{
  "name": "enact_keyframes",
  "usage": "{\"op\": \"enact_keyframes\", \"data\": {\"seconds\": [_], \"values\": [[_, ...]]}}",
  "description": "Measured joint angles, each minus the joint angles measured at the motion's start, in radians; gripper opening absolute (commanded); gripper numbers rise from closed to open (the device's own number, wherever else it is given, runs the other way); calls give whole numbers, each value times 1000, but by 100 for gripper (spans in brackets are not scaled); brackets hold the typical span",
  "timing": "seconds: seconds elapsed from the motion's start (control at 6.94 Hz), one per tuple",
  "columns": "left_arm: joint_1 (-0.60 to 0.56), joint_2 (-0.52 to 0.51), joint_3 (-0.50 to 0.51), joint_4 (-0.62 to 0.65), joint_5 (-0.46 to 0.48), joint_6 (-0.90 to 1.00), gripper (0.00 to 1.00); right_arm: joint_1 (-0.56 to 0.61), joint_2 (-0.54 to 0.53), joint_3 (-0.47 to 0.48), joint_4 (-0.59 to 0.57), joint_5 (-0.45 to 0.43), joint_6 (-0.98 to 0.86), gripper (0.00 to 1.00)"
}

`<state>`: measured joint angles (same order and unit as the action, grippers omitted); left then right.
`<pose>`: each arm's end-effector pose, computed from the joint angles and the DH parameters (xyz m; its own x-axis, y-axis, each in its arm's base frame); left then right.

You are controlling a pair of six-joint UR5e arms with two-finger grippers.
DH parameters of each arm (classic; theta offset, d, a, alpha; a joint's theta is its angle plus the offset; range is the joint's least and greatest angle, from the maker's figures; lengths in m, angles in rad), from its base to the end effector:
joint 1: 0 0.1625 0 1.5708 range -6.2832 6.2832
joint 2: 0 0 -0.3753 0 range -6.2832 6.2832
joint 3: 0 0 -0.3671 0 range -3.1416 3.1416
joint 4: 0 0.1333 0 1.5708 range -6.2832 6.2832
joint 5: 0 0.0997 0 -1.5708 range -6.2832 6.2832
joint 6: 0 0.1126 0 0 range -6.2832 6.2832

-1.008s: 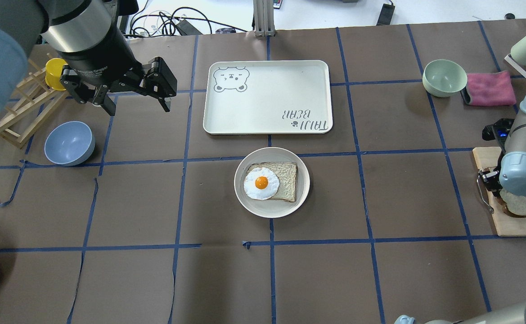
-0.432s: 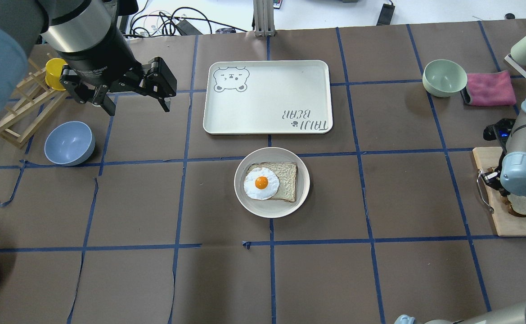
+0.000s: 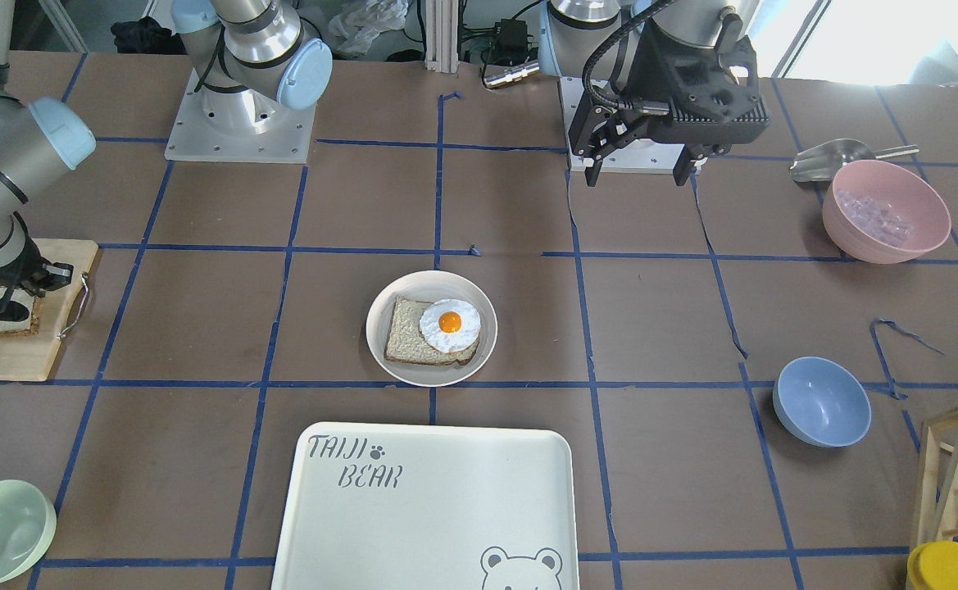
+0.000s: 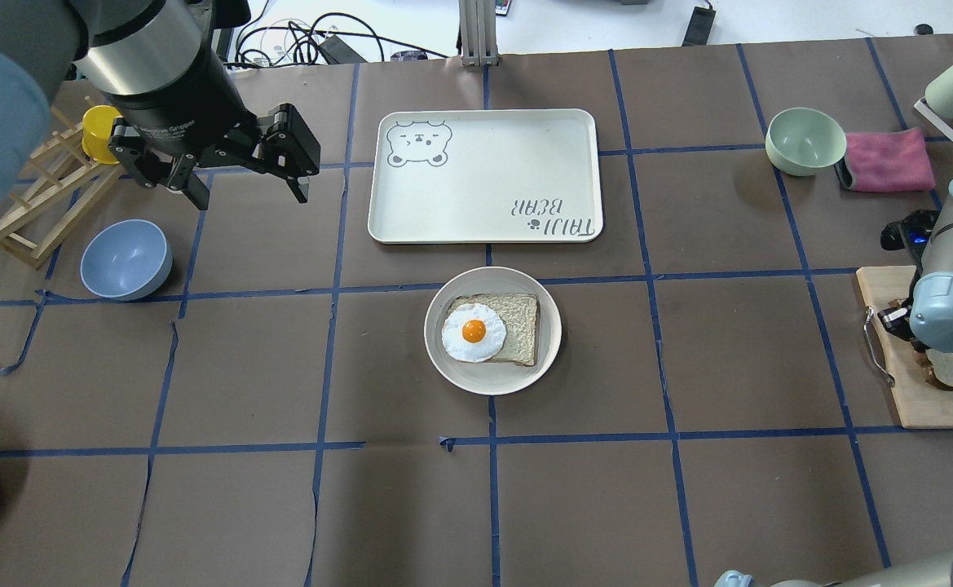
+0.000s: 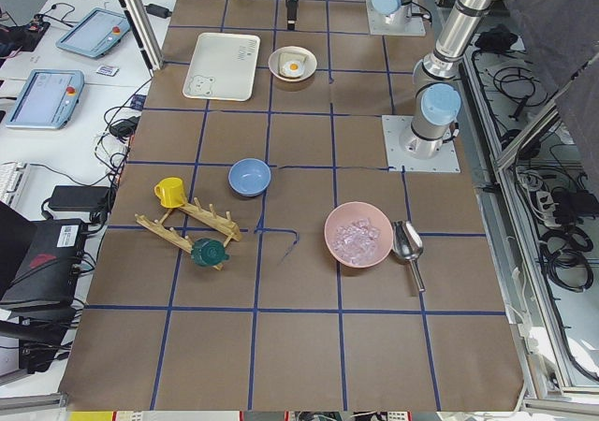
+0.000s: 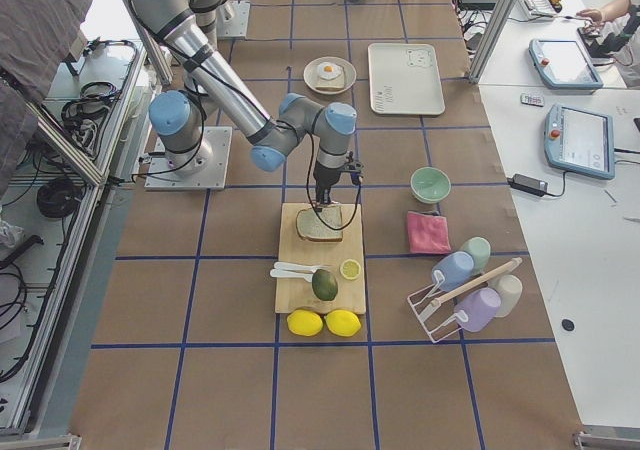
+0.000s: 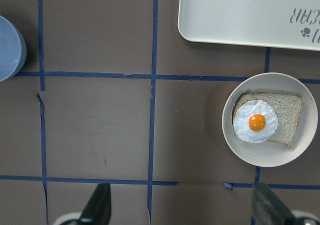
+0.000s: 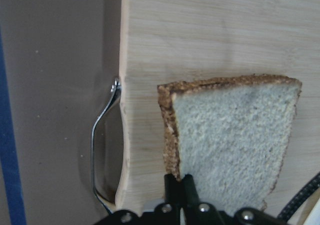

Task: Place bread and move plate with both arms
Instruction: 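Lift the bread slice with the right gripper and carry it over the egg plate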

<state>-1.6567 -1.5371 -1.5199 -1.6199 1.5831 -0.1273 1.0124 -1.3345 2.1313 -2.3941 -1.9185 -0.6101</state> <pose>-0.1706 -0.4438 0.4596 -0.9991 -0.0417 -0.0077 -0.0414 0.9985 -0.0368 -0.1563 -0.4293 0.1617 -0.9530 -0.0712 0.2944 -0.0200 0.9846 0.1734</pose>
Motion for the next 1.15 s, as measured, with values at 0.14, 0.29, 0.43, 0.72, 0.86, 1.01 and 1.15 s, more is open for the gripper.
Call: {"op": "enact_keyframes", "data": {"seconds": [0.14, 0.29, 0.43, 0.72, 0.86, 1.01, 1.15], "values": [[0, 0, 1, 0, 0, 0, 100, 0, -16, -2, 4, -1, -1, 0], [0, 0, 1, 0, 0, 0, 100, 2, -33, -2, 6, -1, -1, 0], [0, 0, 1, 0, 0, 0, 100, 7, -51, -3, 7, 0, 2, 0], [0, -1, 2, 0, -1, 0, 100, 45, -104, -16, 19, 0, 13, 0], [0, 0, 3, 0, 0, 0, 100, 74, -118, -42, 56, 0, 23, 0], [0, 0, 3, 1, 0, 0, 100, 106, -125, -90, 130, 2, 59, 0], [0, 0, 3, 1, 0, 0, 100, 167, -127, -151, 226, 6, 135, 0]]}}
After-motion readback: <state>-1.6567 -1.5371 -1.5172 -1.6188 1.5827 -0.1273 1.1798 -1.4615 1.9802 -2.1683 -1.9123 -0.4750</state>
